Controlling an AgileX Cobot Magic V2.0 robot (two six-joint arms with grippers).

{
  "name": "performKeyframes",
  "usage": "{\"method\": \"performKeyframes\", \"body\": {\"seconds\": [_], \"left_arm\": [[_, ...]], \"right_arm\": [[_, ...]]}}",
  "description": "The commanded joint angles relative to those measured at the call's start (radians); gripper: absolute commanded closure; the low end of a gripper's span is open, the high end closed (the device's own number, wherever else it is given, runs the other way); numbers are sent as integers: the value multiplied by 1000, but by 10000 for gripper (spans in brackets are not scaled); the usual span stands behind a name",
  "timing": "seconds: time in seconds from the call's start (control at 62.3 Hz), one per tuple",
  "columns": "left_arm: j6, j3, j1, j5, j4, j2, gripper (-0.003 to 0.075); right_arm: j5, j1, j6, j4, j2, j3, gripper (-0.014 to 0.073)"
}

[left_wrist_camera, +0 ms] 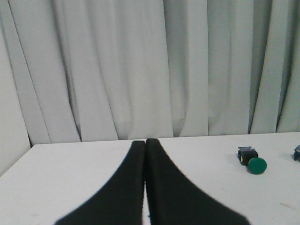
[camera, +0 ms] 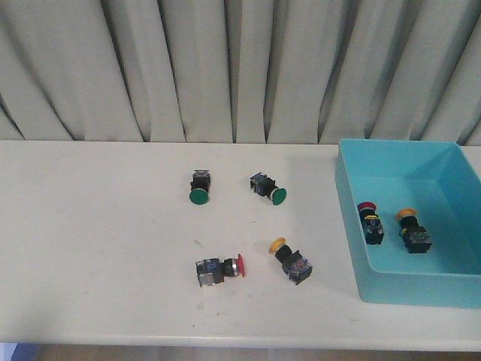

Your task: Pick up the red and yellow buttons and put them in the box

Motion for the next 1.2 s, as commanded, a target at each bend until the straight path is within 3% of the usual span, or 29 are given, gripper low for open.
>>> {"method": "performKeyframes", "body": {"seconds": [0.0, 0.594, 1.189], "left_arm": [[5, 50, -4, -51, -11, -15, 727], [5, 51, -104, -8, 42, -17, 727], [5, 48, -59, -8, 40, -15, 727]], "right_arm": [[-57, 1, -8, 18, -3, -29, 601], [-57, 1, -8, 18, -3, -29, 601], [-57, 1, -8, 18, -3, -29, 601]]}}
